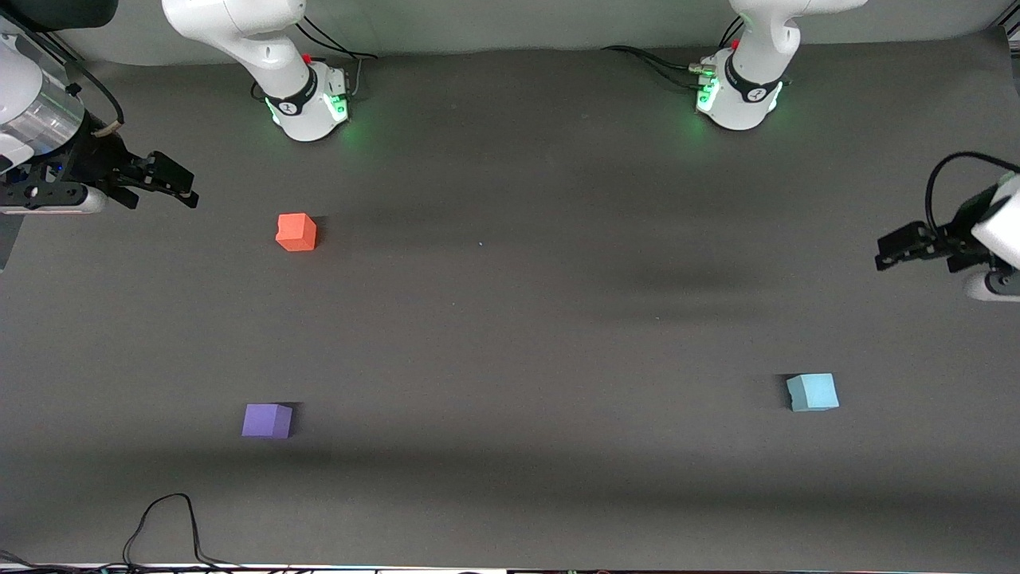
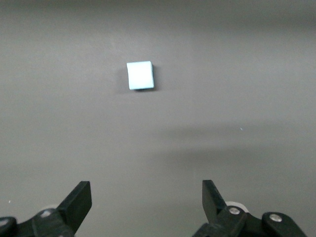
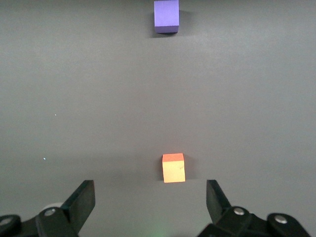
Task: Place blue block between orange and purple blocks
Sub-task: 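Move the left gripper down toward the light blue cube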
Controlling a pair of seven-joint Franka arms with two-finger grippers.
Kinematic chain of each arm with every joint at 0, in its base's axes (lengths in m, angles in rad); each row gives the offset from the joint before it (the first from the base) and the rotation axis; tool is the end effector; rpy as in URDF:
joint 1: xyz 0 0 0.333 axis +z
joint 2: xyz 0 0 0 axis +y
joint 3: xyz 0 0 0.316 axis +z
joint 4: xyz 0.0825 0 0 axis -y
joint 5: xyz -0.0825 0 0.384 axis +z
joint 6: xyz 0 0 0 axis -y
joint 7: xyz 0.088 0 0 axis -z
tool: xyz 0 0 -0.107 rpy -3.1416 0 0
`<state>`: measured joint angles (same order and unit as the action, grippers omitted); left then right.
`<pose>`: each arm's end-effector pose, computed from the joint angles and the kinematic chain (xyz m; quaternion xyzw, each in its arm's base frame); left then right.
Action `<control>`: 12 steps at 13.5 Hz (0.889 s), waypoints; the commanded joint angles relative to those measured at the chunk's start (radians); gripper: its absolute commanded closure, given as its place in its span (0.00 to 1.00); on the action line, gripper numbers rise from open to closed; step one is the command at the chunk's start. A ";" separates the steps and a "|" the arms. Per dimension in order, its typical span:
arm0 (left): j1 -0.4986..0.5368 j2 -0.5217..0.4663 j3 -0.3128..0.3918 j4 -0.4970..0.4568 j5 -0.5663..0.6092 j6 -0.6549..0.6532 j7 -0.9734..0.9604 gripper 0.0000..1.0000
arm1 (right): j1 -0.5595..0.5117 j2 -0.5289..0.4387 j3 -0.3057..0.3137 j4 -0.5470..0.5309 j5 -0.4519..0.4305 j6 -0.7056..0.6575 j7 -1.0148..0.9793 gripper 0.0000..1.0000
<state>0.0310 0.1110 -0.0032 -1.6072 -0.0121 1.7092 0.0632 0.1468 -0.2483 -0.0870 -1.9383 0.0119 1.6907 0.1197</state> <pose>0.5958 0.0155 0.5553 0.9998 -0.0168 -0.0042 0.0064 0.4810 0.0258 0.5884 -0.9994 0.0293 0.0016 0.0165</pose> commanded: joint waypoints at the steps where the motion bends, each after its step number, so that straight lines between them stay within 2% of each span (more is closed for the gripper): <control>1: 0.001 0.071 -0.003 0.000 0.014 0.088 0.015 0.00 | 0.004 -0.016 -0.004 -0.013 0.002 0.014 0.006 0.00; 5: 0.032 0.234 -0.003 -0.005 0.031 0.288 0.015 0.00 | 0.008 -0.016 -0.004 -0.013 0.002 0.014 0.011 0.00; 8: 0.033 0.320 -0.003 -0.014 0.031 0.391 0.013 0.00 | 0.020 -0.016 -0.004 -0.013 0.002 0.014 0.014 0.00; 12: 0.033 0.410 -0.003 -0.092 0.029 0.585 0.004 0.00 | 0.020 -0.017 -0.031 -0.011 0.002 0.014 0.005 0.00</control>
<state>0.0634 0.4976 -0.0047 -1.6594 0.0070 2.2138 0.0642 0.1548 -0.2489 -0.0923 -1.9384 0.0119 1.6909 0.1197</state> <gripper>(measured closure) 0.000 0.000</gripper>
